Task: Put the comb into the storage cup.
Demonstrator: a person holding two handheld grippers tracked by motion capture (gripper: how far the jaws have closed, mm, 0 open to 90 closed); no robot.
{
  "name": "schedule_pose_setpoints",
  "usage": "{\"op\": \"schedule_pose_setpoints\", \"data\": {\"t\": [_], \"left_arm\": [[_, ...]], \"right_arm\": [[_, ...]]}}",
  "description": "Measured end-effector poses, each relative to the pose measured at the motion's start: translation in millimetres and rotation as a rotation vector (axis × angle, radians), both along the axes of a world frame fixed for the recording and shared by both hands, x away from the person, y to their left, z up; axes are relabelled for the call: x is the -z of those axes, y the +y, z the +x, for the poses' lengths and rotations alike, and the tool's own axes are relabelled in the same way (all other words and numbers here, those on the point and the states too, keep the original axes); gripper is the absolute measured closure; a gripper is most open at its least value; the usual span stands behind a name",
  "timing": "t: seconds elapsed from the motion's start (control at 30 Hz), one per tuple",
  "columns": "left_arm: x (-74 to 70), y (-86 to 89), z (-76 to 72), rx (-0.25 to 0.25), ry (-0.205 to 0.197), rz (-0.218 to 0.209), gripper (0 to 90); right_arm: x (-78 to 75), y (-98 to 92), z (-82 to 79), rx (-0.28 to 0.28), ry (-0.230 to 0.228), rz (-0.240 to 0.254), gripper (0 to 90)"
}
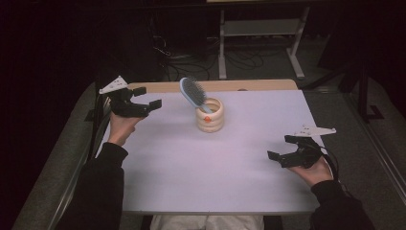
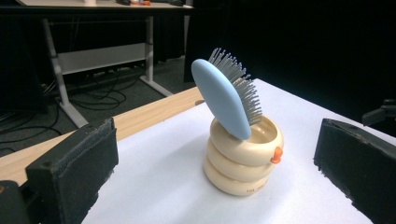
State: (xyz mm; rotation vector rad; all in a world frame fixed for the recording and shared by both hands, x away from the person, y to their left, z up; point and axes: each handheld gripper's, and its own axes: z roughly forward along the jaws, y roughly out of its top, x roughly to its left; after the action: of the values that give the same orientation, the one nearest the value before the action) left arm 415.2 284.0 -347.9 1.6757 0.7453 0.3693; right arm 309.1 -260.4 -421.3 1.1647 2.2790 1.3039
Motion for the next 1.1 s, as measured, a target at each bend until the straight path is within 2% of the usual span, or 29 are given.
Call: {"op": "schedule_pose_setpoints", "data": {"t": [0.63,0.87,1.1], "left_arm": [[13.4,20.0,-22.6,0.002,0.007,0.004,0.0],[23.0,27.7,-33.8,0.0,0.005,-0.016,0.0],[29.4,36.1,-42.9,-0.006,0.002,-0.015,0.0]], "right_arm": [[0.1,1.0,-0.5,0.001,-0.001,-0.01,0.0],[0.1,0.9,-0.7,0.002,-0.003,-0.01,0.0],[0.3,1.3,-0.7,0.002,-0.001,-0.013,0.0]]}}
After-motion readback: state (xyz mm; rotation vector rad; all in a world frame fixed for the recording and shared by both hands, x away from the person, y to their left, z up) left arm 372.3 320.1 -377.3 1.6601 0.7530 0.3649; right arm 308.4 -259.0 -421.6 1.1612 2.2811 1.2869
